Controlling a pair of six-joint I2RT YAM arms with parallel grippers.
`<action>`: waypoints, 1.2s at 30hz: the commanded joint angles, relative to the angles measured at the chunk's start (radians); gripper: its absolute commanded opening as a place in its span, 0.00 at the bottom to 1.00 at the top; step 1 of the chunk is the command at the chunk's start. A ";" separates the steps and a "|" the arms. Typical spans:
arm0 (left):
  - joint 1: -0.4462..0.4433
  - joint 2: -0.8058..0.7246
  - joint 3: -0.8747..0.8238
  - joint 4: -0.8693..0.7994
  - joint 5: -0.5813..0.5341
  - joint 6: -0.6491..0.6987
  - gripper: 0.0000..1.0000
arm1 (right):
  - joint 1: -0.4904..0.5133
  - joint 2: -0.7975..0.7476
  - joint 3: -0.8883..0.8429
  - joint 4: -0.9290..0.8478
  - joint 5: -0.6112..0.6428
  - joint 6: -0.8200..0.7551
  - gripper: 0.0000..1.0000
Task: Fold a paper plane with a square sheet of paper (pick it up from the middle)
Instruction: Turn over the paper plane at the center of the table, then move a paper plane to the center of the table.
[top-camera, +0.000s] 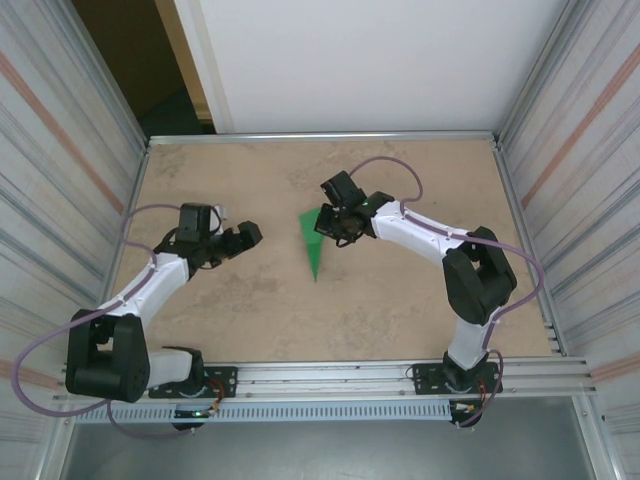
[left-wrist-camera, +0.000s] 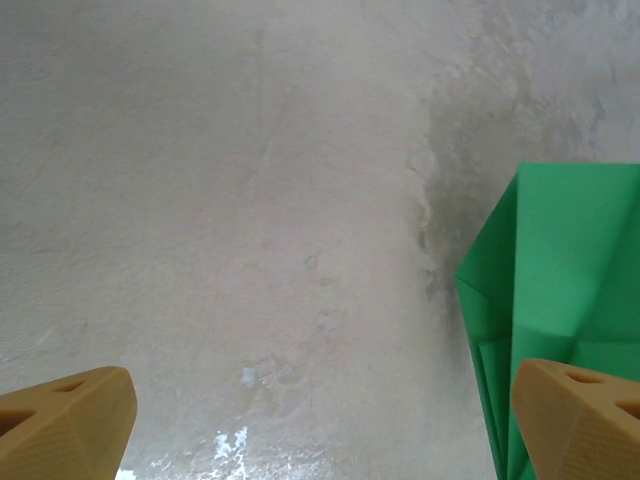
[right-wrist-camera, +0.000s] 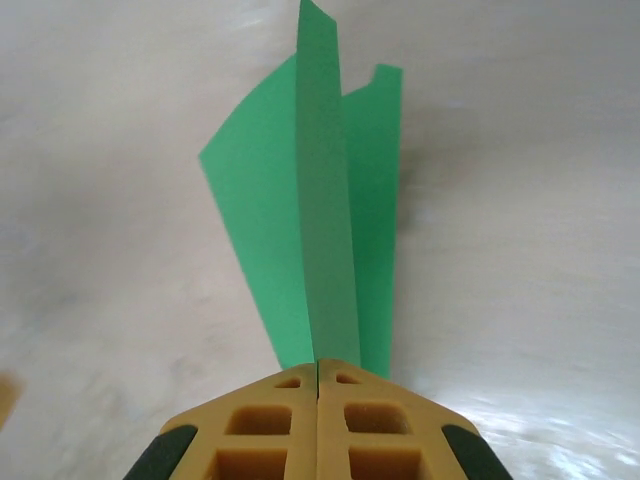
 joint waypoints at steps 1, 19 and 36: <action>0.005 -0.038 -0.020 0.050 0.028 -0.059 0.96 | -0.005 0.001 -0.031 0.173 -0.244 -0.104 0.00; -0.048 0.045 -0.092 0.175 0.080 -0.161 0.79 | -0.066 0.117 -0.264 0.439 -0.446 -0.091 0.03; -0.246 0.278 0.044 0.203 0.202 -0.126 0.62 | -0.107 0.095 -0.335 0.441 -0.387 -0.068 0.08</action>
